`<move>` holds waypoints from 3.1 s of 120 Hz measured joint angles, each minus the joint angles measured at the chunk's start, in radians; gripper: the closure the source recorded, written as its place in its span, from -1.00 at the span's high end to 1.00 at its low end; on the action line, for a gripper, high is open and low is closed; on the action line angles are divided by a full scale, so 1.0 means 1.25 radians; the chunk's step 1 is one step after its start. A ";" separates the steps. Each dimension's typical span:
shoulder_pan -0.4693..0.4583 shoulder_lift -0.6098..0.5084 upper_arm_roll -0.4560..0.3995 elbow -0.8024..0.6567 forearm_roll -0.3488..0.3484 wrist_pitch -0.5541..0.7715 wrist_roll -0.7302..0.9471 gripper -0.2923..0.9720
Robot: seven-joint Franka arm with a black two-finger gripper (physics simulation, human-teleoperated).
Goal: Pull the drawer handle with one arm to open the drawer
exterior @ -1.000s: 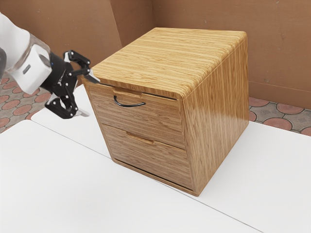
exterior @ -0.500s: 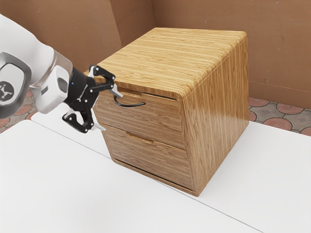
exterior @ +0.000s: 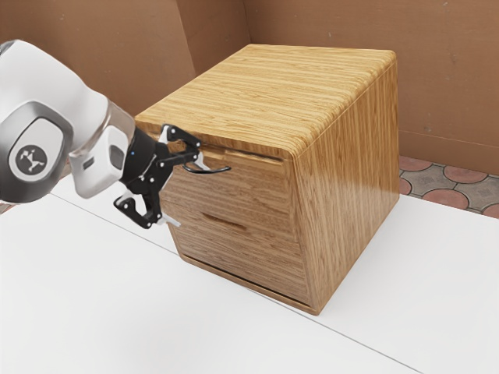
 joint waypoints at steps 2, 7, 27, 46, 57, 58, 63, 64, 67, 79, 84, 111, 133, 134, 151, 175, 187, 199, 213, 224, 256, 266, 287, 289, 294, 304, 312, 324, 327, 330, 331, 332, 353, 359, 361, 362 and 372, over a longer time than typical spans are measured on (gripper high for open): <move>0.000 0.000 0.000 -0.002 0.000 0.000 0.002 0.57; 0.000 -0.006 0.001 -0.007 0.000 0.000 0.006 0.54; 0.000 -0.051 0.006 -0.039 0.000 0.005 0.021 0.53; 0.000 -0.092 0.008 -0.078 -0.001 0.014 0.032 0.53; 0.000 -0.112 0.009 -0.098 0.000 0.016 0.037 0.54; 0.000 -0.114 0.009 -0.100 0.000 0.016 0.037 0.54; 0.000 -0.125 0.009 -0.111 0.000 0.016 0.039 0.54; 0.000 -0.128 0.009 -0.113 0.000 0.016 0.039 0.54; 0.000 -0.134 0.011 -0.118 0.000 0.017 0.040 0.54; 0.000 -0.164 0.027 -0.140 0.001 0.016 0.044 0.53; 0.000 -0.172 0.029 -0.146 0.001 0.015 0.046 0.53; 0.000 -0.214 0.031 -0.176 0.002 0.005 0.052 0.54; 0.001 -0.238 0.031 -0.191 0.003 -0.011 0.056 0.57; 0.001 -0.238 0.031 -0.192 0.003 -0.011 0.056 0.57; 0.001 -0.254 0.031 -0.211 0.006 -0.020 0.058 0.53; 0.003 -0.294 0.036 -0.222 0.008 -0.043 0.060 0.49; 0.004 -0.304 0.037 -0.236 0.009 -0.052 0.061 0.56; 0.006 -0.320 0.038 -0.246 0.013 -0.062 0.062 0.50; 0.007 -0.343 0.042 -0.251 0.018 -0.072 0.063 0.45; 0.006 -0.354 0.064 -0.254 0.023 -0.076 0.064 0.35; 0.005 -0.381 0.069 -0.255 0.026 -0.098 0.067 0.20; 0.006 -0.391 0.069 -0.255 0.026 -0.111 0.067 0.18; 0.005 -0.402 0.066 -0.260 0.024 -0.134 0.066 0.43; 0.005 -0.404 0.066 -0.260 0.024 -0.136 0.066 0.44; 0.005 -0.411 0.065 -0.262 0.024 -0.142 0.065 0.42; 0.005 -0.430 0.065 -0.263 0.024 -0.159 0.064 0.40; 0.005 -0.437 0.064 -0.266 0.024 -0.171 0.062 0.45; 0.004 -0.441 0.054 -0.271 0.024 -0.188 0.059 0.49; 0.004 -0.444 0.049 -0.272 0.024 -0.191 0.058 0.50; 0.005 -0.446 0.044 -0.273 0.023 -0.194 0.057 0.50; 0.006 -0.447 0.042 -0.273 0.023 -0.195 0.057 0.50; 0.007 -0.447 0.040 -0.273 0.023 -0.196 0.057 0.51; 0.033 -0.471 0.014 -0.285 0.022 -0.215 0.051 0.54; 0.035 -0.479 0.013 -0.292 0.022 -0.219 0.050 0.55; 0.036 -0.481 0.013 -0.294 0.022 -0.220 0.049 0.54; 0.036 -0.482 0.013 -0.294 0.022 -0.221 0.049 0.54; 0.037 -0.489 0.012 -0.299 0.022 -0.226 0.047 0.54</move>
